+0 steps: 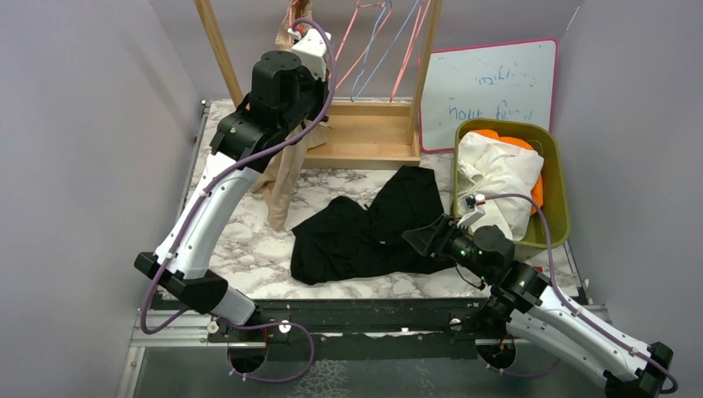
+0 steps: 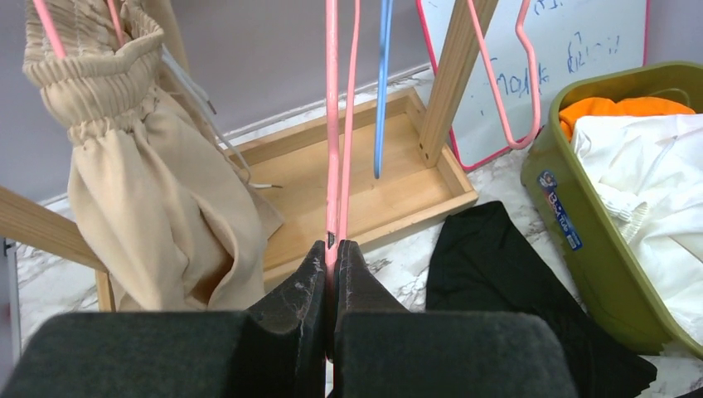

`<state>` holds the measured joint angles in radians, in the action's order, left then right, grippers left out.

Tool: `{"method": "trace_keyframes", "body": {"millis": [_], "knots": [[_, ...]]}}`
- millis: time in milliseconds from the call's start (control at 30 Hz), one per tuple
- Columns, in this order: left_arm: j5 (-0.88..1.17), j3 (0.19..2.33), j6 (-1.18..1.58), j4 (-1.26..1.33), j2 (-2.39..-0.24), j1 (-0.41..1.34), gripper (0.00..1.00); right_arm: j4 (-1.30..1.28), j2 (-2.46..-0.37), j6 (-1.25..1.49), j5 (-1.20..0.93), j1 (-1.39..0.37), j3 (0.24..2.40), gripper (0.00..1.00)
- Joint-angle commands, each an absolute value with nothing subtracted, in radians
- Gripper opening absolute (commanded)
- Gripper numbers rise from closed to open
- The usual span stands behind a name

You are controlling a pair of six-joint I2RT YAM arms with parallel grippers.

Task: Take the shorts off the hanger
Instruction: Place the hanger on the clothes rod.

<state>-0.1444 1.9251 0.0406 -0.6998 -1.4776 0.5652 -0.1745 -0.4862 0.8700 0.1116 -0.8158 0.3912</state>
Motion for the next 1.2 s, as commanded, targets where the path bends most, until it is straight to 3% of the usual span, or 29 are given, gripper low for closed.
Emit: {"method": "trace_keyframes", "body": {"millis": [0,400,967,1067,1167], "knots": [[-0.071,2.012,0.036,-0.734,-1.507,0.537,0.0,-0.177,-0.494,0.864,0.141,-0.815,0.387,0.63],[-0.062,2.121,0.06,-0.743,-1.587,0.498,0.0,-0.176,-0.5,0.869,0.131,-0.815,0.371,0.63],[-0.025,2.115,0.066,-0.755,-1.632,0.477,0.0,-0.207,-0.474,0.883,0.14,-0.815,0.367,0.63],[-0.024,2.078,0.074,-0.755,-1.609,0.477,0.24,-0.206,-0.477,0.884,0.14,-0.815,0.368,0.63],[-0.02,2.031,0.09,-0.754,-1.572,0.477,0.34,-0.207,-0.482,0.861,0.144,-0.815,0.374,0.64]]}}
